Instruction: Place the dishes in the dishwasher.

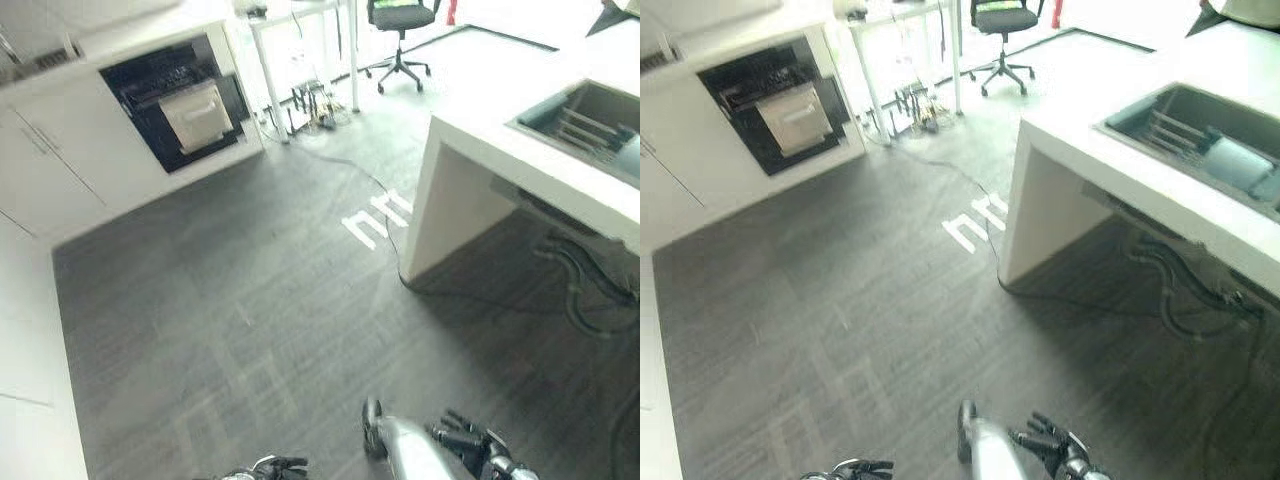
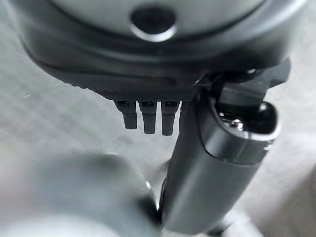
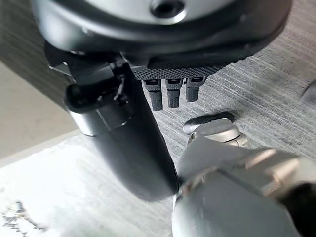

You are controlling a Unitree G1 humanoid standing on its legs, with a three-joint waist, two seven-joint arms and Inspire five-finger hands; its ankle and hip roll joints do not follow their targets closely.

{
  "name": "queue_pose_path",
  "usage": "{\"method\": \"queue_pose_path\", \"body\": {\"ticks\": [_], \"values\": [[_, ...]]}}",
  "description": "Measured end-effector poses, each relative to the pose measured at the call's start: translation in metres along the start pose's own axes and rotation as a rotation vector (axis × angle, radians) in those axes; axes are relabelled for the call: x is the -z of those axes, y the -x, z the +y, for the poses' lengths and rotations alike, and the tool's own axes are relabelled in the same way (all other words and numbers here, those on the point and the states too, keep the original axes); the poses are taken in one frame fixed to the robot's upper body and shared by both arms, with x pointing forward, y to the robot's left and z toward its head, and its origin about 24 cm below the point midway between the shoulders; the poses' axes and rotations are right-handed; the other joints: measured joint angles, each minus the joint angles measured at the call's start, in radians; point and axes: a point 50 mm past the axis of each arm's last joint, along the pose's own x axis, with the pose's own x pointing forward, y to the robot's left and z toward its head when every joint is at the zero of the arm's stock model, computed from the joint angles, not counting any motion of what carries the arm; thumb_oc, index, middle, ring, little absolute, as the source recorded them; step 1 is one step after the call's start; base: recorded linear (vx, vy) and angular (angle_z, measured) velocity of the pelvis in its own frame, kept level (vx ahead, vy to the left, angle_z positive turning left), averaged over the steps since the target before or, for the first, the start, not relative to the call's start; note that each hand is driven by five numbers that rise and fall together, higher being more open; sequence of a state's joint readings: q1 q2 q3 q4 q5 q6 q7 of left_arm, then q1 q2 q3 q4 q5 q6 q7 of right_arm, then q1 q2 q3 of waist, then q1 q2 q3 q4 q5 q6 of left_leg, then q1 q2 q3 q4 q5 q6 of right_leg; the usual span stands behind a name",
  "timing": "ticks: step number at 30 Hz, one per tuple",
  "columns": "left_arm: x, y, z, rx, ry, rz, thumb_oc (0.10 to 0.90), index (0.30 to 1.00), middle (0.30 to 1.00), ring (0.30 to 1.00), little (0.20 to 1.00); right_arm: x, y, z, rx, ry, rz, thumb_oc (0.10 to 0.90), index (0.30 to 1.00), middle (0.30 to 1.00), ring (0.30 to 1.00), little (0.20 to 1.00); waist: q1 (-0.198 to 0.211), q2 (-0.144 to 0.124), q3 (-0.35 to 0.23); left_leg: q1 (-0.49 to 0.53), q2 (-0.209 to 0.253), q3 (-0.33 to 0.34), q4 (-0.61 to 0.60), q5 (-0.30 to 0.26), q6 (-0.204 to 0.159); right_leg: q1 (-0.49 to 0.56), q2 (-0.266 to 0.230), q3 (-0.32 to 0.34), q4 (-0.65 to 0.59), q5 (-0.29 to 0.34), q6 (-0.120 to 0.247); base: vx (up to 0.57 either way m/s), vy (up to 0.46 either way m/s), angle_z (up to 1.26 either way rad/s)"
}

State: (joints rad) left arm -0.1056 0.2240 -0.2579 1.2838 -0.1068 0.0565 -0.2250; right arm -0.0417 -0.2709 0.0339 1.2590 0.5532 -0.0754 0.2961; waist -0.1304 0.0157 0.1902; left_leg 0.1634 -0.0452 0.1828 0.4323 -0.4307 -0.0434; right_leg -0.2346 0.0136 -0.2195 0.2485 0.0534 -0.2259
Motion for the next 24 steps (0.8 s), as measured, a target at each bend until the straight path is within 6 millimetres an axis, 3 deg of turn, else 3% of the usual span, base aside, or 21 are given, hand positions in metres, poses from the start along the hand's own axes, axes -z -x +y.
{"method": "queue_pose_path", "body": {"ticks": [1, 2, 3, 4, 5, 6, 7, 8, 9, 11, 12, 14, 16, 17, 18, 19, 20, 22, 24], "values": [[-0.003, 0.001, 0.005, -0.015, 0.041, -0.012, 0.800, 0.900, 0.900, 0.900, 0.900, -0.001, 0.002, -0.006, 0.012, 0.009, 0.003, 0.800, 0.900, 0.900, 0.900, 0.900, -0.008, 0.011, -0.017, -0.084, 0.083, -0.029, -0.059, 0.073, 0.024, 0.016, 0.020, 0.022, 0.034, -0.039, 0.054, 0.38, -0.441, -1.02], [0.006, 0.000, -0.001, -0.005, 0.065, 0.002, 0.800, 0.900, 0.900, 0.900, 0.900, -0.008, 0.002, -0.010, 0.021, 0.030, -0.010, 0.800, 0.900, 0.900, 0.900, 0.900, -0.023, 0.048, -0.037, -0.041, 0.096, 0.005, -0.099, 0.081, 0.028, 0.009, 0.023, 0.004, 0.108, -0.111, 0.097, 0.51, -0.629, -1.16], [0.016, 0.001, -0.003, -0.003, 0.075, 0.032, 0.800, 0.900, 0.900, 0.900, 0.900, 0.002, 0.005, -0.014, 0.029, 0.028, 0.031, 0.800, 0.900, 0.900, 0.900, 0.900, -0.029, 0.033, -0.047, 0.005, 0.054, 0.018, -0.103, 0.119, -0.060, 0.024, -0.008, -0.021, 0.175, -0.210, 0.083, 0.43, -0.585, -1.10], [0.018, 0.001, -0.003, -0.021, 0.140, 0.025, 0.800, 0.900, 0.900, 0.900, 0.900, 0.005, 0.005, -0.012, 0.020, 0.035, 0.039, 0.800, 0.900, 0.900, 0.900, 0.900, -0.021, 0.016, -0.044, -0.049, 0.043, -0.002, 0.037, 0.157, -0.107, 0.027, -0.012, 0.021, 0.197, -0.233, 0.059, 0.41, -0.621, -1.21], [0.016, 0.001, -0.002, -0.024, 0.245, -0.010, 0.800, 0.900, 0.900, 0.900, 0.900, 0.009, 0.008, -0.016, 0.024, 0.043, 0.054, 0.800, 0.900, 0.900, 0.900, 0.900, 0.008, 0.011, -0.043, -0.171, 0.046, -0.033, 0.295, 0.279, -0.115, 0.055, -0.013, 0.069, 0.182, -0.236, 0.062, 0.17, -0.337, -0.96], [0.009, 0.002, 0.003, -0.026, 0.272, -0.045, 0.800, 0.900, 0.900, 0.900, 0.900, 0.014, 0.009, -0.018, 0.035, 0.035, 0.072, 0.800, 0.900, 0.900, 0.900, 0.900, 0.028, 0.008, -0.036, -0.319, 0.065, -0.048, 0.535, 0.407, -0.072, 0.100, 0.006, 0.093, 0.147, -0.239, 0.046, 0.26, -0.222, -0.90], [-0.011, 0.003, 0.008, -0.022, 0.243, -0.120, 0.800, 0.900, 0.900, 0.900, 0.900, 0.016, 0.009, -0.018, 0.045, 0.031, 0.083, 0.800, 0.900, 0.900, 0.900, 0.900, 0.053, -0.005, -0.025, -0.428, 0.063, -0.056, 0.644, 0.376, -0.003, 0.127, 0.008, 0.117, 0.122, -0.230, 0.054, 0.20, -0.009, -0.88], [-0.027, 0.004, 0.012, -0.030, 0.214, -0.173, 0.800, 0.900, 0.900, 0.900, 0.900, 0.014, 0.007, -0.015, 0.033, 0.040, 0.090, 0.800, 0.900, 0.900, 0.900, 0.900, 0.077, -0.020, -0.013, -0.488, 0.047, -0.042, 0.567, 0.358, 0.015, 0.189, 0.016, 0.151, 0.094, -0.232, 0.069, 0.29, 0.036, -0.82], [-0.031, 0.004, 0.012, -0.029, 0.186, -0.178, 0.800, 0.900, 0.900, 0.900, 0.900, 0.011, 0.005, -0.011, 0.017, 0.057, 0.084, 0.800, 0.900, 0.900, 0.900, 0.900, 0.068, -0.020, -0.012, -0.510, 0.021, -0.072, 0.458, 0.348, 0.020, 0.233, 0.021, 0.166, 0.062, -0.233, 0.073, 0.23, 0.047, -1.14], [-0.027, 0.004, 0.011, -0.037, 0.182, -0.166, 0.800, 0.900, 0.900, 0.900, 0.900, -0.009, -0.002, 0.002, -0.036, 0.115, 0.035, 0.800, 0.900, 0.900, 0.900, 0.900, 0.057, -0.014, -0.003, -0.460, 0.003, -0.064, 0.010, 0.360, 0.026, 0.283, 0.052, 0.270, 0.049, -0.246, 0.095, 0.23, 0.080, -1.52], [-0.026, 0.003, 0.010, -0.034, 0.183, -0.155, 0.800, 0.900, 0.900, 0.900, 0.900, -0.021, -0.006, 0.009, -0.067, 0.133, -0.003, 0.800, 0.900, 0.900, 0.900, 0.900, 0.038, -0.007, 0.006, -0.431, -0.012, -0.095, -0.175, 0.379, 0.026, 0.307, 0.067, 0.303, 0.042, -0.254, 0.108, 0.19, 0.096, -1.29], [-0.021, 0.002, 0.006, -0.028, 0.187, -0.135, 0.800, 0.900, 0.900, 0.900, 0.900, -0.019, -0.005, 0.006, -0.057, 0.132, 0.009, 0.800, 0.900, 0.900, 0.900, 0.900, 0.029, -0.007, 0.018, -0.395, -0.063, -0.223, -0.381, 0.412, 0.026, 0.348, 0.084, 0.332, 0.024, -0.267, 0.123, 0.20, 0.113, -0.92], [-0.024, 0.002, 0.004, -0.020, 0.219, -0.159, 0.800, 0.900, 0.900, 0.900, 0.900, -0.017, -0.004, 0.005, -0.049, 0.126, 0.018, 0.800, 0.900, 0.900, 0.900, 0.900, 0.052, -0.001, 0.043, -0.386, -0.079, -0.301, -0.374, 0.413, 0.028, 0.357, 0.098, 0.378, 0.021, -0.288, 0.130, 0.18, 0.127, -1.00], [-0.025, 0.001, 0.002, -0.015, 0.227, -0.164, 0.800, 0.900, 0.900, 0.900, 0.900, -0.014, -0.004, 0.003, -0.045, 0.123, 0.029, 0.800, 0.900, 0.900, 0.900, 0.900, 0.067, 0.001, 0.058, -0.341, -0.063, -0.344, -0.399, 0.410, 0.030, 0.357, 0.111, 0.435, 0.025, -0.306, 0.134, 0.08, 0.088, -1.41], [-0.027, 0.000, 0.000, -0.012, 0.247, -0.167, 0.800, 0.900, 0.900, 0.900, 0.900, -0.014, -0.004, 0.002, -0.035, 0.118, 0.032, 0.800, 0.900, 0.900, 0.900, 0.900, 0.077, 0.013, 0.076, -0.301, -0.039, -0.331, -0.422, 0.493, 0.072, 0.352, 0.127, 0.428, 0.072, -0.330, 0.193, 0.07, 0.095, -1.55], [-0.023, 0.000, -0.001, -0.011, 0.255, -0.159, 0.800, 0.900, 0.900, 0.900, 0.900, -0.011, -0.003, 0.000, -0.027, 0.126, 0.048, 0.800, 0.900, 0.900, 0.900, 0.900, 0.079, 0.026, 0.079, -0.282, -0.030, -0.328, -0.411, 0.615, 0.112, 0.346, 0.128, 0.395, 0.128, -0.387, 0.252, 0.06, 0.098, -1.33], [-0.025, 0.001, 0.001, -0.021, 0.242, -0.162, 0.800, 0.900, 0.900, 0.900, 0.900, -0.003, -0.002, 0.000, -0.022, 0.125, 0.065, 0.800, 0.900, 0.900, 0.900, 0.900, 0.074, 0.002, 0.081, -0.264, -0.054, -0.300, -0.397, 0.610, 0.093, 0.344, 0.101, 0.375, 0.146, -0.429, 0.256, 0.06, 0.101, -0.84], [-0.039, 0.001, 0.003, -0.016, 0.207, -0.187, 0.800, 0.900, 0.900, 0.900, 0.900, -0.008, -0.001, -0.003, -0.017, 0.130, 0.056, 0.800, 0.900, 0.900, 0.900, 0.900, 0.045, 0.015, 0.087, -0.264, -0.056, -0.266, -0.404, 0.592, 0.109, 0.268, 0.077, 0.318, 0.163, -0.432, 0.234, 0.03, 0.073, -0.51], [-0.039, 0.002, 0.006, -0.025, 0.187, -0.177, 0.800, 0.900, 0.900, 0.900, 0.900, -0.007, -0.001, -0.004, -0.008, 0.108, 0.052, 0.800, 0.900, 0.900, 0.900, 0.900, 0.023, 0.035, 0.087, -0.266, -0.056, -0.237, -0.401, 0.577, 0.120, 0.229, 0.049, 0.290, 0.171, -0.413, 0.246, 0.07, 0.058, -0.45]]}}
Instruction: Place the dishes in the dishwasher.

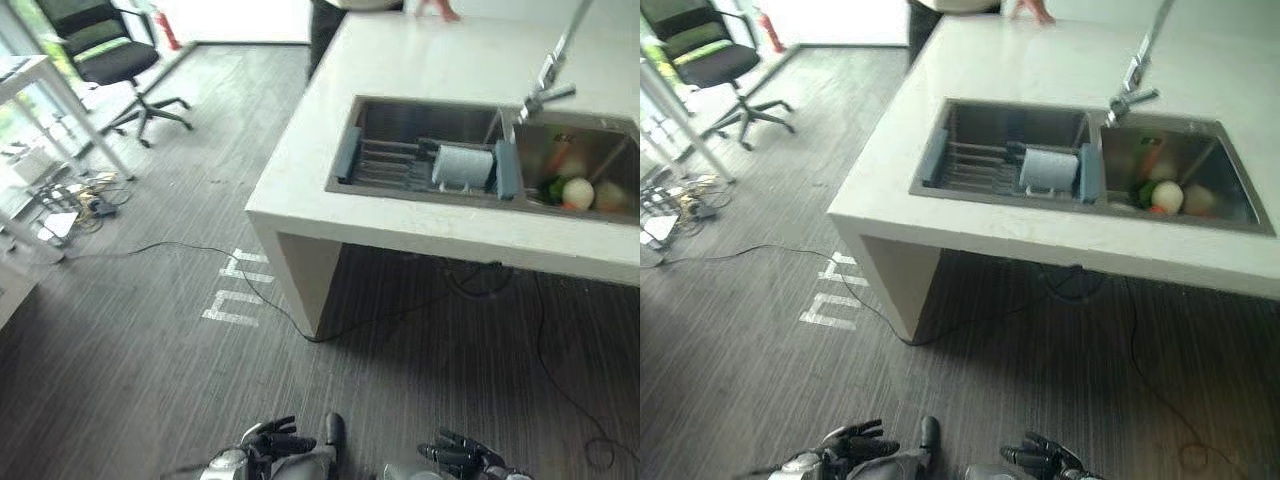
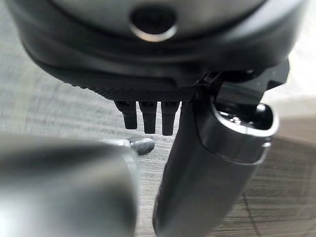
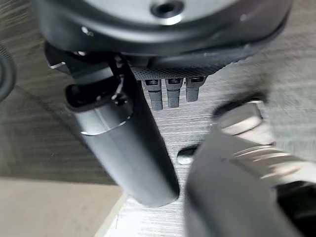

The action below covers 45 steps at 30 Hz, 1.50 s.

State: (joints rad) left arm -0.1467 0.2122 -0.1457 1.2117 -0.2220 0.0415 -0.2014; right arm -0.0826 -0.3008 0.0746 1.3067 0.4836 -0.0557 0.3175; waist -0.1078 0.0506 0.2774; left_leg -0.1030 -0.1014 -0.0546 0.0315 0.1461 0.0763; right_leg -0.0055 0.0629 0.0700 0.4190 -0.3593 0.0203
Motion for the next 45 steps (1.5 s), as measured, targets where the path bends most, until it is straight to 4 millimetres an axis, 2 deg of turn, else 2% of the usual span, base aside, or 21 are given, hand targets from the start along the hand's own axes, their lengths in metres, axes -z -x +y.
{"method": "queue_pose_path", "body": {"ticks": [5, 8, 10, 11, 12, 14, 15, 17, 18, 21, 24, 27, 29, 32, 34, 36, 37, 38, 39, 42, 45], "values": [[0.012, 0.004, 0.014, -0.036, -0.004, 0.061, 0.800, 0.900, 0.900, 0.900, 0.900, 0.009, -0.001, 0.004, 0.011, -0.015, 0.024, 0.800, 0.900, 0.900, 0.900, 0.900, -0.002, -0.048, -0.034, -0.054, 0.007, 0.027, 0.174, -0.152, -0.006, 0.050, 0.002, -0.004, -0.122, 0.090, -0.067, 0.15, 0.087, -0.39], [0.019, 0.006, 0.017, -0.043, -0.019, 0.094, 0.800, 0.900, 0.900, 0.900, 0.900, 0.022, -0.001, 0.012, 0.013, -0.033, 0.050, 0.800, 0.900, 0.900, 0.900, 0.900, -0.006, -0.086, -0.090, -0.043, 0.015, 0.050, 0.204, -0.191, 0.028, 0.070, -0.007, 0.002, -0.129, 0.115, -0.019, 0.13, 0.058, -0.51], [0.021, 0.007, 0.019, -0.047, 0.006, 0.102, 0.800, 0.900, 0.900, 0.900, 0.900, 0.019, -0.006, 0.026, -0.032, -0.136, 0.035, 0.800, 0.900, 0.900, 0.900, 0.900, -0.016, -0.042, -0.088, -0.033, 0.089, 0.088, 0.204, -0.198, 0.035, 0.004, 0.031, -0.090, -0.043, 0.237, 0.060, 0.05, 0.000, -1.01], [0.018, 0.008, 0.025, -0.058, -0.019, 0.093, 0.800, 0.900, 0.900, 0.900, 0.900, 0.008, -0.009, 0.038, -0.090, -0.141, -0.018, 0.800, 0.900, 0.900, 0.900, 0.900, -0.017, -0.056, -0.076, -0.035, 0.092, 0.141, 0.209, -0.205, 0.034, -0.185, -0.013, -0.140, 0.274, 0.239, 0.136, 0.12, -0.153, -0.96], [0.016, 0.007, 0.023, -0.052, -0.042, 0.092, 0.800, 0.900, 0.900, 0.900, 0.900, 0.000, -0.008, 0.037, -0.098, -0.129, -0.061, 0.800, 0.900, 0.900, 0.900, 0.900, -0.043, -0.065, -0.065, -0.042, 0.069, 0.174, 0.234, -0.239, 0.028, -0.322, -0.096, -0.164, 0.434, 0.225, 0.137, 0.20, -0.349, -0.85], [0.017, 0.004, 0.010, -0.011, -0.075, 0.092, 0.800, 0.900, 0.900, 0.900, 0.900, -0.010, -0.006, 0.023, -0.061, -0.158, -0.102, 0.800, 0.900, 0.900, 0.900, 0.900, -0.036, -0.028, -0.053, -0.042, 0.052, 0.206, 0.227, -0.253, 0.013, -0.354, -0.204, -0.229, 0.220, 0.222, 0.133, 0.19, -0.390, -0.46], [0.012, 0.002, 0.007, -0.001, -0.063, 0.077, 0.800, 0.900, 0.900, 0.900, 0.900, -0.008, -0.004, 0.016, -0.035, -0.166, -0.105, 0.800, 0.900, 0.900, 0.900, 0.900, -0.035, -0.037, -0.047, -0.041, 0.028, 0.222, 0.224, -0.277, -0.087, -0.361, -0.255, -0.200, 0.045, 0.238, 0.135, 0.21, -0.355, -0.24], [0.010, 0.002, 0.007, 0.005, -0.018, 0.079, 0.800, 0.900, 0.900, 0.900, 0.900, -0.008, -0.001, 0.008, -0.003, -0.197, -0.121, 0.800, 0.900, 0.900, 0.900, 0.900, -0.045, -0.036, -0.035, -0.085, 0.006, 0.180, 0.342, -0.307, 0.059, -0.369, -0.331, -0.079, -0.105, 0.257, 0.201, 0.23, -0.400, 0.12], [0.010, 0.002, 0.008, -0.005, 0.012, 0.068, 0.800, 0.900, 0.900, 0.900, 0.900, -0.011, -0.002, 0.008, 0.013, -0.234, -0.141, 0.800, 0.900, 0.900, 0.900, 0.900, -0.023, -0.065, -0.021, -0.082, -0.008, 0.197, 0.353, -0.325, 0.020, -0.387, -0.358, -0.072, -0.073, 0.270, 0.206, 0.22, -0.410, 0.10], [0.023, 0.006, 0.013, -0.025, 0.147, 0.065, 0.800, 0.900, 0.900, 0.900, 0.900, -0.008, -0.004, 0.011, 0.016, -0.204, -0.092, 0.800, 0.900, 0.900, 0.900, 0.900, 0.004, -0.067, -0.027, -0.067, 0.013, 0.200, 0.337, -0.327, 0.022, -0.354, -0.295, -0.112, -0.011, 0.272, 0.178, 0.22, -0.376, -0.02], [0.031, 0.007, 0.013, -0.049, 0.250, 0.078, 0.800, 0.900, 0.900, 0.900, 0.900, 0.000, -0.005, 0.015, 0.006, -0.155, -0.039, 0.800, 0.900, 0.900, 0.900, 0.900, 0.018, -0.078, -0.035, -0.053, 0.032, 0.157, 0.313, -0.314, 0.004, -0.266, -0.208, -0.117, -0.016, 0.252, 0.079, 0.25, -0.383, 0.28], [0.049, 0.011, 0.014, -0.086, 0.286, 0.101, 0.800, 0.900, 0.900, 0.900, 0.900, 0.011, -0.005, 0.018, -0.001, -0.123, -0.002, 0.800, 0.900, 0.900, 0.900, 0.900, 0.048, -0.089, -0.052, 0.053, 0.068, 0.162, 0.246, -0.249, -0.081, -0.171, -0.142, -0.144, -0.019, 0.177, -0.017, 0.13, -0.318, 0.00], [0.028, 0.008, 0.019, -0.099, 0.241, 0.034, 0.800, 0.900, 0.900, 0.900, 0.900, 0.019, -0.001, 0.011, 0.025, -0.130, 0.019, 0.800, 0.900, 0.900, 0.900, 0.900, 0.061, -0.104, -0.051, -0.123, 0.079, 0.143, 0.584, -0.187, -0.118, -0.137, -0.125, -0.137, -0.028, 0.179, -0.085, 0.13, -0.003, 0.43], [0.019, 0.005, 0.008, -0.048, 0.197, 0.037, 0.800, 0.900, 0.900, 0.900, 0.900, -0.006, 0.003, -0.013, 0.092, -0.082, -0.033, 0.800, 0.900, 0.900, 0.900, 0.900, 0.051, -0.049, -0.049, -0.125, 0.092, 0.178, 0.209, -0.198, -0.112, -0.069, -0.087, -0.144, -0.090, 0.190, -0.066, 0.11, 0.124, -0.04], [0.019, 0.005, 0.008, -0.050, 0.202, 0.049, 0.800, 0.900, 0.900, 0.900, 0.900, -0.009, 0.003, -0.014, 0.095, -0.080, -0.043, 0.800, 0.900, 0.900, 0.900, 0.900, 0.037, -0.039, -0.040, -0.167, 0.124, 0.180, 0.147, -0.165, -0.120, -0.051, -0.052, -0.170, -0.142, 0.218, -0.077, 0.10, 0.128, 0.19], [0.010, 0.002, 0.008, -0.052, 0.199, 0.046, 0.800, 0.900, 0.900, 0.900, 0.900, 0.008, 0.006, -0.017, 0.109, -0.106, 0.011, 0.800, 0.900, 0.900, 0.900, 0.900, 0.046, -0.034, -0.036, -0.176, 0.161, 0.183, 0.124, -0.095, -0.111, -0.031, -0.031, -0.212, -0.144, 0.221, 0.076, 0.13, 0.231, 0.31], [0.007, 0.000, 0.001, -0.037, 0.206, 0.042, 0.800, 0.900, 0.900, 0.900, 0.900, 0.001, 0.006, -0.020, 0.110, -0.098, -0.006, 0.800, 0.900, 0.900, 0.900, 0.900, 0.041, 0.017, -0.021, -0.159, 0.219, 0.155, 0.129, -0.087, -0.105, -0.086, -0.014, -0.204, -0.027, 0.217, 0.193, 0.14, 0.233, -0.26], [0.016, 0.001, 0.003, -0.076, 0.233, 0.071, 0.800, 0.900, 0.900, 0.900, 0.900, -0.008, 0.006, -0.019, 0.091, -0.087, -0.036, 0.800, 0.900, 0.900, 0.900, 0.900, 0.038, -0.007, -0.042, -0.151, 0.241, 0.173, 0.179, -0.118, -0.137, -0.148, -0.126, -0.198, 0.012, 0.154, 0.045, 0.14, 0.197, -0.36], [0.023, 0.002, 0.006, -0.096, 0.236, 0.101, 0.800, 0.900, 0.900, 0.900, 0.900, -0.008, 0.006, -0.020, 0.100, -0.092, -0.041, 0.800, 0.900, 0.900, 0.900, 0.900, 0.007, 0.016, -0.035, -0.135, 0.266, 0.162, 0.238, -0.148, -0.158, -0.134, -0.133, -0.234, 0.021, 0.138, -0.040, 0.10, 0.114, -0.23], [0.032, 0.004, 0.005, -0.079, 0.220, 0.145, 0.800, 0.900, 0.900, 0.900, 0.900, 0.000, 0.011, -0.028, 0.129, -0.071, -0.012, 0.800, 0.900, 0.900, 0.900, 0.900, 0.003, 0.043, -0.054, 0.003, 0.238, 0.199, 0.151, -0.174, -0.166, -0.143, -0.149, -0.208, 0.014, 0.139, -0.020, 0.11, 0.110, -0.08], [0.043, 0.007, 0.010, -0.092, 0.227, 0.165, 0.800, 0.900, 0.900, 0.900, 0.900, 0.020, 0.009, -0.017, 0.109, -0.098, 0.030, 0.800, 0.900, 0.900, 0.900, 0.900, 0.032, -0.014, -0.063, 0.032, 0.203, 0.201, 0.130, -0.170, -0.149, -0.119, -0.178, -0.201, -0.018, 0.152, 0.006, 0.07, 0.053, -0.06]]}}
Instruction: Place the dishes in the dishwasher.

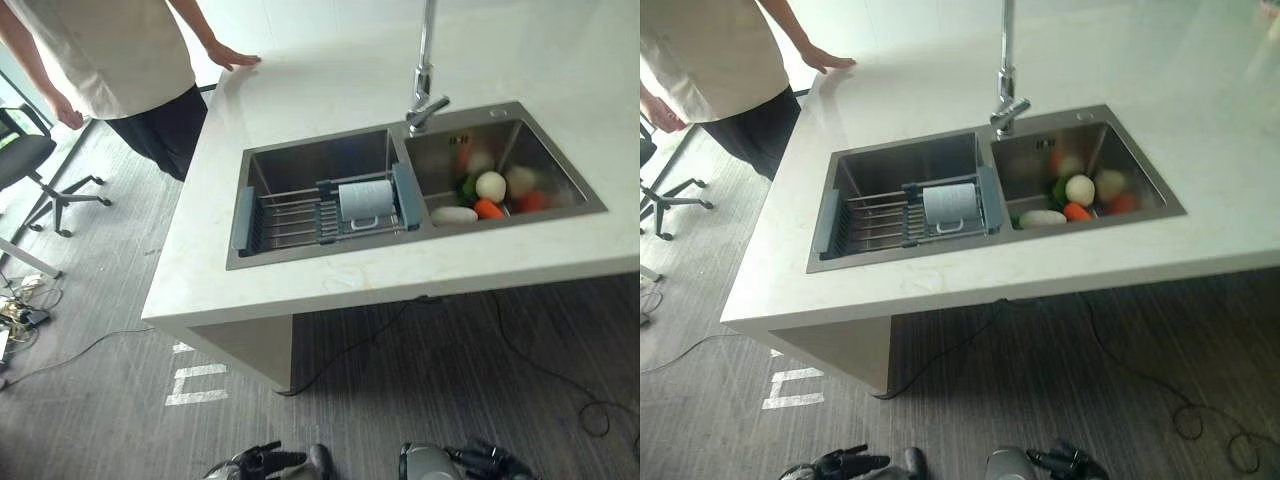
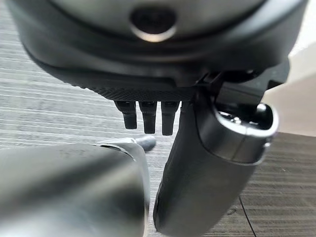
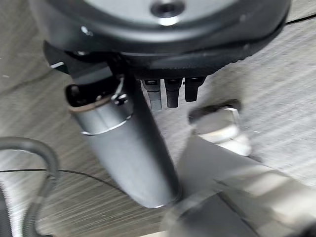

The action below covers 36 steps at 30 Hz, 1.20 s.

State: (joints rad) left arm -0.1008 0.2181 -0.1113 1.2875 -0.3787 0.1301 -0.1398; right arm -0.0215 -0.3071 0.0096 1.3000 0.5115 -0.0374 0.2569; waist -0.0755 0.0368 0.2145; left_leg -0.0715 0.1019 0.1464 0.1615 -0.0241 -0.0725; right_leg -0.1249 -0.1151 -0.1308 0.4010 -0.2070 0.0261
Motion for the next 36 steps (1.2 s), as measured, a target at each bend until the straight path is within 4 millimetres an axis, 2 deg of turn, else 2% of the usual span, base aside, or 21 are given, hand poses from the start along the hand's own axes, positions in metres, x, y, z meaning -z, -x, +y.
{"method": "queue_pose_path", "body": {"ticks": [2, 4, 5, 8, 11, 16, 20, 22, 23, 24, 25, 27, 28, 29, 30, 31, 32, 33, 34, 35, 36], "values": [[-0.006, 0.001, 0.004, -0.008, -0.008, -0.018, 0.800, 0.900, 0.900, 0.900, 0.900, 0.004, -0.001, 0.006, -0.014, 0.000, 0.010, 0.800, 0.900, 0.900, 0.900, 0.900, 0.005, -0.036, -0.004, -0.017, -0.011, -0.007, 0.031, -0.016, 0.020, 0.020, -0.013, -0.013, -0.033, 0.016, 0.017, 0.09, 0.046, 0.16], [-0.003, 0.001, 0.005, -0.011, -0.008, -0.010, 0.800, 0.900, 0.900, 0.900, 0.900, 0.004, -0.002, 0.009, -0.025, -0.002, 0.007, 0.800, 0.900, 0.900, 0.900, 0.900, 0.011, -0.053, -0.018, -0.018, -0.028, -0.004, 0.070, -0.053, 0.037, 0.038, -0.029, -0.006, -0.058, 0.025, 0.032, 0.09, 0.061, 0.01], [-0.003, 0.001, 0.005, -0.010, -0.009, -0.011, 0.800, 0.900, 0.900, 0.900, 0.900, 0.002, -0.003, 0.012, -0.034, 0.003, -0.004, 0.800, 0.900, 0.900, 0.900, 0.900, 0.013, -0.053, -0.021, -0.020, -0.032, 0.001, 0.084, -0.066, 0.043, 0.043, -0.034, -0.001, -0.064, 0.027, 0.036, 0.07, 0.055, -0.15], [-0.001, 0.000, 0.001, -0.001, -0.010, -0.004, 0.800, 0.900, 0.900, 0.900, 0.900, 0.003, -0.004, 0.018, -0.052, 0.007, -0.009, 0.800, 0.900, 0.900, 0.900, 0.900, 0.022, -0.032, -0.050, -0.052, -0.038, 0.016, 0.138, -0.099, 0.067, 0.040, -0.044, 0.013, -0.082, 0.045, 0.053, 0.04, 0.037, -0.11], [0.000, 0.000, -0.001, 0.006, -0.015, -0.004, 0.800, 0.900, 0.900, 0.900, 0.900, 0.007, -0.005, 0.023, -0.062, 0.000, 0.001, 0.800, 0.900, 0.900, 0.900, 0.900, 0.022, -0.021, -0.059, -0.078, -0.042, 0.017, 0.168, -0.108, 0.078, 0.029, -0.050, 0.016, -0.086, 0.057, 0.065, 0.03, 0.010, 0.01], [0.000, 0.000, -0.001, 0.006, -0.014, -0.003, 0.800, 0.900, 0.900, 0.900, 0.900, 0.010, -0.004, 0.022, -0.053, -0.003, 0.004, 0.800, 0.900, 0.900, 0.900, 0.900, 0.022, -0.020, -0.064, -0.085, -0.043, 0.018, 0.177, -0.109, 0.082, 0.029, -0.052, 0.015, -0.095, 0.067, 0.063, 0.05, 0.015, -0.01], [0.004, 0.000, 0.000, 0.003, -0.015, 0.009, 0.800, 0.900, 0.900, 0.900, 0.900, 0.012, -0.004, 0.021, -0.034, -0.005, 0.004, 0.800, 0.900, 0.900, 0.900, 0.900, 0.023, -0.020, -0.092, -0.097, -0.041, 0.018, 0.187, -0.121, 0.083, 0.031, -0.040, 0.015, -0.124, 0.083, 0.055, 0.04, 0.014, -0.02], [0.001, 0.000, 0.000, 0.001, -0.024, 0.007, 0.800, 0.900, 0.900, 0.900, 0.900, 0.016, -0.002, 0.017, -0.014, -0.008, 0.010, 0.800, 0.900, 0.900, 0.900, 0.900, 0.015, -0.019, -0.099, -0.120, -0.038, 0.006, 0.207, -0.126, 0.089, 0.043, -0.025, 0.017, -0.140, 0.129, 0.085, -0.02, -0.131, -0.01], [-0.004, 0.000, -0.001, 0.006, -0.027, -0.002, 0.800, 0.900, 0.900, 0.900, 0.900, 0.008, -0.003, 0.015, -0.007, -0.006, -0.014, 0.800, 0.900, 0.900, 0.900, 0.900, 0.006, -0.003, -0.082, -0.157, -0.041, -0.037, 0.263, -0.147, 0.100, -0.035, -0.015, 0.037, -0.011, 0.136, 0.107, 0.01, -0.273, -0.26], [-0.006, 0.000, 0.000, 0.004, -0.029, -0.008, 0.800, 0.900, 0.900, 0.900, 0.900, -0.002, -0.005, 0.020, -0.025, -0.013, -0.045, 0.800, 0.900, 0.900, 0.900, 0.900, -0.001, -0.002, -0.068, -0.162, -0.025, -0.046, 0.287, -0.161, 0.105, -0.128, -0.025, 0.068, 0.126, 0.122, 0.142, 0.02, -0.297, -0.31], [-0.008, 0.001, 0.006, -0.014, -0.033, -0.009, 0.800, 0.900, 0.900, 0.900, 0.900, -0.010, -0.007, 0.026, -0.051, -0.005, -0.077, 0.800, 0.900, 0.900, 0.900, 0.900, -0.016, -0.015, -0.062, -0.169, -0.031, -0.036, 0.295, -0.163, 0.104, -0.163, -0.047, 0.071, 0.129, 0.103, 0.136, 0.02, -0.390, -0.25], [-0.010, 0.002, 0.009, -0.022, -0.040, -0.016, 0.800, 0.900, 0.900, 0.900, 0.900, -0.014, -0.007, 0.025, -0.051, 0.000, -0.088, 0.800, 0.900, 0.900, 0.900, 0.900, -0.018, -0.017, -0.061, -0.189, -0.031, -0.020, 0.295, -0.164, 0.103, -0.171, -0.074, 0.038, -0.023, 0.082, 0.115, 0.08, -0.560, -0.03], [-0.012, 0.003, 0.010, -0.022, 0.000, -0.030, 0.800, 0.900, 0.900, 0.900, 0.900, -0.016, -0.007, 0.026, -0.053, -0.005, -0.085, 0.800, 0.900, 0.900, 0.900, 0.900, -0.011, -0.031, -0.052, -0.196, -0.047, -0.011, 0.285, -0.152, 0.084, -0.211, -0.098, 0.059, -0.009, 0.077, 0.133, 0.14, -0.621, -0.01], [-0.011, 0.003, 0.011, -0.021, 0.060, -0.038, 0.800, 0.900, 0.900, 0.900, 0.900, -0.013, -0.008, 0.026, -0.056, -0.036, -0.073, 0.800, 0.900, 0.900, 0.900, 0.900, -0.007, -0.041, -0.044, -0.211, -0.051, -0.001, 0.284, -0.145, 0.074, -0.223, -0.099, 0.078, 0.016, 0.072, 0.125, 0.12, -0.503, 0.03], [-0.008, 0.003, 0.013, -0.023, 0.117, -0.042, 0.800, 0.900, 0.900, 0.900, 0.900, -0.011, -0.008, 0.028, -0.061, -0.061, -0.069, 0.800, 0.900, 0.900, 0.900, 0.900, -0.003, -0.039, -0.034, -0.215, -0.040, 0.006, 0.284, -0.138, 0.067, -0.211, -0.085, 0.095, 0.030, 0.062, 0.104, 0.16, -0.532, 0.14], [-0.006, 0.002, 0.009, -0.023, 0.162, -0.055, 0.800, 0.900, 0.900, 0.900, 0.900, -0.013, -0.008, 0.030, -0.078, -0.060, -0.076, 0.800, 0.900, 0.900, 0.900, 0.900, 0.002, -0.023, -0.024, -0.220, -0.002, 0.007, 0.263, -0.125, 0.054, -0.217, -0.058, 0.071, 0.070, 0.038, 0.079, 0.17, -0.516, 0.27], [-0.003, 0.003, 0.011, -0.034, 0.164, -0.052, 0.800, 0.900, 0.900, 0.900, 0.900, -0.013, -0.008, 0.031, -0.083, -0.060, -0.077, 0.800, 0.900, 0.900, 0.900, 0.900, -0.003, -0.040, -0.023, -0.204, 0.006, 0.006, 0.238, -0.112, 0.041, -0.213, -0.063, 0.055, 0.103, 0.005, 0.062, 0.15, -0.509, 0.38], [-0.001, 0.003, 0.013, -0.043, 0.164, -0.049, 0.800, 0.900, 0.900, 0.900, 0.900, -0.009, -0.008, 0.029, -0.081, -0.058, -0.068, 0.800, 0.900, 0.900, 0.900, 0.900, -0.003, -0.056, -0.029, -0.198, 0.005, 0.008, 0.222, -0.111, 0.039, -0.196, -0.068, 0.046, 0.066, 0.030, 0.062, 0.08, -0.361, 0.39], [-0.003, 0.003, 0.012, -0.047, 0.160, -0.055, 0.800, 0.900, 0.900, 0.900, 0.900, -0.010, -0.007, 0.028, -0.076, -0.043, -0.065, 0.800, 0.900, 0.900, 0.900, 0.900, -0.001, -0.044, -0.030, -0.183, 0.015, 0.008, 0.191, -0.113, 0.042, -0.193, -0.053, 0.037, 0.062, 0.051, 0.060, 0.09, -0.330, 0.20], [0.002, 0.002, 0.009, -0.047, 0.172, -0.041, 0.800, 0.900, 0.900, 0.900, 0.900, -0.012, -0.007, 0.024, -0.064, -0.032, -0.067, 0.800, 0.900, 0.900, 0.900, 0.900, 0.008, -0.020, -0.027, -0.151, 0.052, 0.029, 0.116, -0.089, 0.037, -0.168, 0.002, 0.044, 0.046, 0.049, 0.051, 0.09, -0.259, 0.13], [0.003, 0.003, 0.010, -0.050, 0.169, -0.037, 0.800, 0.900, 0.900, 0.900, 0.900, -0.011, -0.007, 0.023, -0.061, -0.034, -0.062, 0.800, 0.900, 0.900, 0.900, 0.900, 0.009, -0.027, -0.023, -0.121, 0.053, 0.034, 0.079, -0.083, 0.038, -0.163, 0.011, 0.039, 0.079, 0.004, 0.019, 0.08, -0.165, 0.12]]}}
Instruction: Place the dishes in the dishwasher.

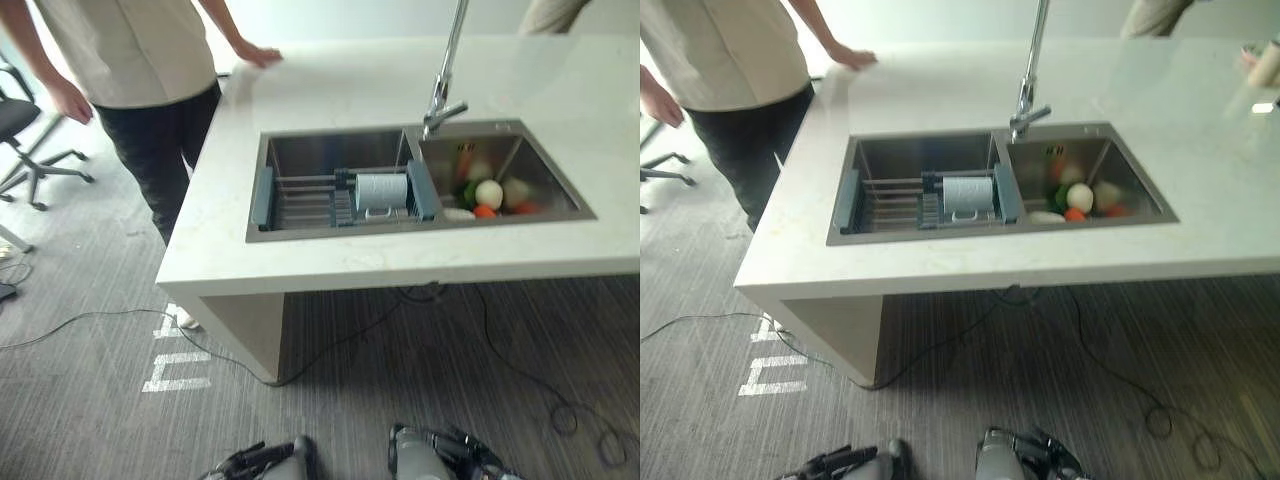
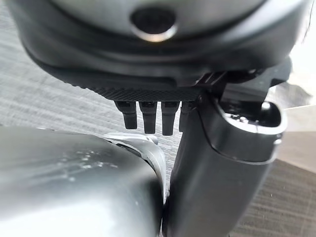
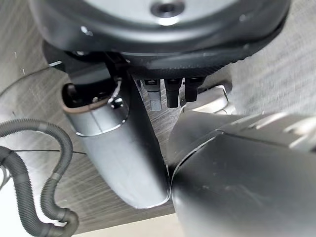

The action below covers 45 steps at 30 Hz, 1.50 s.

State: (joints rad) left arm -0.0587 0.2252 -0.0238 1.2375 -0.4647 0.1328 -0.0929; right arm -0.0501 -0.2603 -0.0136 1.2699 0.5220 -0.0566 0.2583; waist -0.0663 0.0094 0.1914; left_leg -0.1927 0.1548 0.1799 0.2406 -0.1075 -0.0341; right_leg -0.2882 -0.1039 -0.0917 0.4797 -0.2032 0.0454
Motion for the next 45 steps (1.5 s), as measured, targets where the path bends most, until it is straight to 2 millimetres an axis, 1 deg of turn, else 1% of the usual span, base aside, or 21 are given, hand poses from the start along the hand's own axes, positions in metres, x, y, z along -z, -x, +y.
{"method": "queue_pose_path", "body": {"ticks": [1, 2, 6, 9, 11, 16, 18, 20, 22, 25, 29, 31, 32, 33, 34, 35, 37, 39, 40, 43, 45], "values": [[-0.001, 0.000, 0.003, -0.006, -0.005, 0.000, 0.800, 0.900, 0.900, 0.900, 0.900, 0.003, 0.001, 0.000, 0.001, -0.003, 0.007, 0.800, 0.900, 0.900, 0.900, 0.900, 0.003, -0.016, 0.005, 0.019, -0.007, 0.004, -0.017, 0.017, 0.000, 0.011, -0.001, 0.011, 0.011, -0.022, -0.021, 0.06, -0.023, 0.34], [-0.005, 0.000, -0.001, 0.002, -0.015, -0.010, 0.800, 0.900, 0.900, 0.900, 0.900, 0.004, 0.002, -0.005, 0.018, -0.007, 0.012, 0.800, 0.900, 0.900, 0.900, 0.900, 0.001, -0.028, 0.026, 0.022, -0.018, -0.030, 0.020, 0.101, -0.012, 0.022, 0.005, 0.012, 0.026, 0.001, -0.052, 0.08, 0.074, 0.28], [-0.005, -0.003, -0.031, 0.087, -0.046, 0.013, 0.800, 0.900, 0.900, 0.900, 0.900, -0.020, 0.007, -0.031, 0.112, 0.030, -0.009, 0.800, 0.900, 0.900, 0.900, 0.900, 0.015, 0.040, 0.065, 0.020, -0.143, -0.119, -0.025, 0.053, 0.007, 0.052, 0.032, 0.002, -0.025, 0.018, -0.079, 0.08, 0.106, 0.11], [-0.015, -0.004, -0.034, 0.105, -0.029, -0.010, 0.800, 0.900, 0.900, 0.900, 0.900, -0.018, 0.008, -0.033, 0.117, 0.021, 0.011, 0.800, 0.900, 0.900, 0.900, 0.900, 0.016, 0.060, 0.090, -0.021, -0.098, -0.102, -0.021, 0.075, -0.032, 0.099, 0.058, -0.030, -0.072, 0.020, -0.092, 0.09, 0.080, 0.06], [-0.019, -0.003, -0.028, 0.091, -0.019, -0.018, 0.800, 0.900, 0.900, 0.900, 0.900, -0.014, 0.008, -0.032, 0.106, 0.024, 0.015, 0.800, 0.900, 0.900, 0.900, 0.900, 0.012, 0.059, 0.094, -0.037, -0.047, -0.099, -0.017, 0.078, -0.033, 0.133, 0.064, -0.048, -0.096, 0.025, -0.108, 0.08, 0.106, -0.10], [-0.016, -0.004, -0.027, 0.071, -0.020, 0.009, 0.800, 0.900, 0.900, 0.900, 0.900, -0.008, 0.007, -0.027, 0.093, 0.031, 0.024, 0.800, 0.900, 0.900, 0.900, 0.900, -0.009, 0.066, 0.089, 0.017, -0.006, -0.075, -0.049, 0.083, -0.036, 0.180, 0.063, -0.052, -0.134, 0.029, -0.082, 0.13, 0.139, 0.03], [-0.009, -0.004, -0.024, 0.054, -0.006, 0.032, 0.800, 0.900, 0.900, 0.900, 0.900, -0.004, 0.006, -0.022, 0.080, 0.025, 0.033, 0.800, 0.900, 0.900, 0.900, 0.900, -0.008, 0.048, 0.084, 0.079, -0.040, -0.070, -0.101, 0.138, -0.034, 0.198, 0.032, -0.041, -0.122, 0.011, -0.051, 0.14, 0.135, -0.03], [-0.001, -0.002, -0.010, 0.019, 0.069, 0.048, 0.800, 0.900, 0.900, 0.900, 0.900, 0.006, 0.005, -0.015, 0.066, 0.010, 0.053, 0.800, 0.900, 0.900, 0.900, 0.900, -0.008, 0.005, 0.057, 0.112, -0.117, -0.044, -0.098, 0.104, 0.027, 0.240, -0.047, -0.041, -0.150, 0.005, -0.004, 0.24, 0.111, 0.00], [0.010, 0.002, 0.012, -0.053, 0.259, 0.042, 0.800, 0.900, 0.900, 0.900, 0.900, 0.016, 0.004, -0.010, 0.057, -0.008, 0.075, 0.800, 0.900, 0.900, 0.900, 0.900, 0.004, -0.015, 0.032, 0.125, -0.131, -0.030, -0.085, 0.074, 0.037, 0.256, -0.065, -0.041, -0.176, 0.006, 0.010, 0.21, 0.057, -0.15], [0.036, 0.009, 0.039, -0.158, 0.503, 0.042, 0.800, 0.900, 0.900, 0.900, 0.900, 0.030, 0.009, -0.014, 0.068, -0.019, 0.103, 0.800, 0.900, 0.900, 0.900, 0.900, 0.017, -0.006, -0.031, 0.106, -0.136, -0.026, -0.041, 0.043, 0.044, 0.263, -0.073, -0.039, -0.194, 0.010, 0.034, 0.16, 0.030, -0.06], [0.040, 0.015, 0.060, -0.241, 0.730, -0.083, 0.800, 0.900, 0.900, 0.900, 0.900, 0.028, 0.013, -0.026, 0.080, -0.024, 0.095, 0.800, 0.900, 0.900, 0.900, 0.900, 0.018, 0.025, -0.057, 0.076, -0.132, -0.019, -0.024, 0.037, 0.044, 0.227, -0.074, -0.025, -0.178, 0.006, 0.043, 0.09, 0.018, -0.05], [0.012, 0.028, 0.096, -0.365, 0.723, -0.274, 0.800, 0.900, 0.900, 0.900, 0.900, 0.026, 0.023, -0.050, 0.136, -0.019, 0.096, 0.800, 0.900, 0.900, 0.900, 0.900, 0.019, 0.051, -0.071, 0.066, -0.124, -0.017, -0.025, 0.041, 0.038, 0.209, -0.070, -0.023, -0.160, -0.001, 0.041, 0.13, 0.005, -0.09], [-0.017, 0.044, 0.126, -0.431, 0.698, -0.395, 0.800, 0.900, 0.900, 0.900, 0.900, 0.025, 0.028, -0.061, 0.159, -0.012, 0.101, 0.800, 0.900, 0.900, 0.900, 0.900, 0.017, 0.064, -0.074, 0.071, -0.121, -0.014, -0.038, 0.044, 0.026, 0.203, -0.069, -0.023, -0.157, -0.011, 0.042, 0.10, 0.002, -0.06], [-0.089, 0.106, 0.194, -0.650, 0.510, -0.691, 0.800, 0.900, 0.900, 0.900, 0.900, 0.031, 0.036, -0.072, 0.184, 0.001, 0.114, 0.800, 0.900, 0.900, 0.900, 0.900, 0.020, 0.052, -0.076, 0.072, -0.116, -0.013, -0.056, 0.063, 0.027, 0.184, -0.067, -0.025, -0.130, -0.024, 0.036, 0.08, -0.035, -0.07], [-0.132, 0.151, 0.215, -0.771, 0.389, -0.874, 0.800, 0.900, 0.900, 0.900, 0.900, 0.037, 0.040, -0.076, 0.197, 0.008, 0.125, 0.800, 0.900, 0.900, 0.900, 0.900, 0.027, 0.052, -0.077, 0.073, -0.115, -0.004, -0.070, 0.079, 0.029, 0.171, -0.069, -0.026, -0.120, -0.027, 0.037, 0.07, -0.063, -0.06], [-0.187, 0.211, 0.219, -0.886, 0.224, -1.116, 0.800, 0.900, 0.900, 0.900, 0.900, 0.047, 0.044, -0.078, 0.206, 0.016, 0.142, 0.800, 0.900, 0.900, 0.900, 0.900, 0.048, 0.051, -0.078, 0.074, -0.114, 0.000, -0.083, 0.085, 0.027, 0.159, -0.071, -0.029, -0.109, -0.030, 0.036, 0.07, -0.096, -0.04], [-0.253, 0.307, 0.186, -0.962, -0.029, -1.586, 0.800, 0.900, 0.900, 0.900, 0.900, 0.064, 0.048, -0.076, 0.213, 0.004, 0.183, 0.800, 0.900, 0.900, 0.900, 0.900, 0.067, 0.044, -0.082, 0.079, -0.112, 0.000, -0.085, 0.092, 0.023, 0.160, -0.073, -0.039, -0.105, -0.020, 0.037, 0.02, -0.081, -0.06], [-0.283, 0.362, 0.138, -0.904, -0.150, -1.946, 0.800, 0.900, 0.900, 0.900, 0.900, 0.065, 0.047, -0.075, 0.209, 0.008, 0.193, 0.800, 0.900, 0.900, 0.900, 0.900, 0.064, 0.062, -0.081, 0.081, -0.110, 0.007, -0.080, 0.091, 0.023, 0.158, -0.069, -0.035, -0.109, -0.006, 0.037, 0.02, -0.069, -0.19], [-0.293, 0.381, 0.100, -0.811, -0.259, -2.132, 0.800, 0.900, 0.900, 0.900, 0.900, 0.056, 0.045, -0.076, 0.208, 0.021, 0.168, 0.800, 0.900, 0.900, 0.900, 0.900, 0.026, 0.088, -0.094, 0.087, -0.107, 0.013, -0.077, 0.088, 0.019, 0.160, -0.064, -0.025, -0.111, -0.004, 0.039, 0.07, -0.101, -0.34], [-0.302, 0.381, 0.046, -0.605, -0.432, -2.212, 0.800, 0.900, 0.900, 0.900, 0.900, 0.049, 0.039, -0.066, 0.169, 0.038, 0.143, 0.800, 0.900, 0.900, 0.900, 0.900, -0.023, 0.092, -0.102, 0.108, -0.075, 0.036, -0.074, 0.071, -0.014, 0.155, -0.046, -0.018, -0.108, -0.013, 0.028, 0.04, -0.090, -0.44], [-0.306, 0.369, 0.016, -0.452, -0.556, -2.180, 0.800, 0.900, 0.900, 0.900, 0.900, 0.052, 0.035, -0.058, 0.144, 0.028, 0.143, 0.800, 0.900, 0.900, 0.900, 0.900, -0.042, 0.064, -0.110, 0.113, -0.051, 0.045, -0.069, 0.066, -0.028, 0.152, -0.039, -0.036, -0.105, -0.009, 0.020, 0.03, -0.080, -0.39]]}}
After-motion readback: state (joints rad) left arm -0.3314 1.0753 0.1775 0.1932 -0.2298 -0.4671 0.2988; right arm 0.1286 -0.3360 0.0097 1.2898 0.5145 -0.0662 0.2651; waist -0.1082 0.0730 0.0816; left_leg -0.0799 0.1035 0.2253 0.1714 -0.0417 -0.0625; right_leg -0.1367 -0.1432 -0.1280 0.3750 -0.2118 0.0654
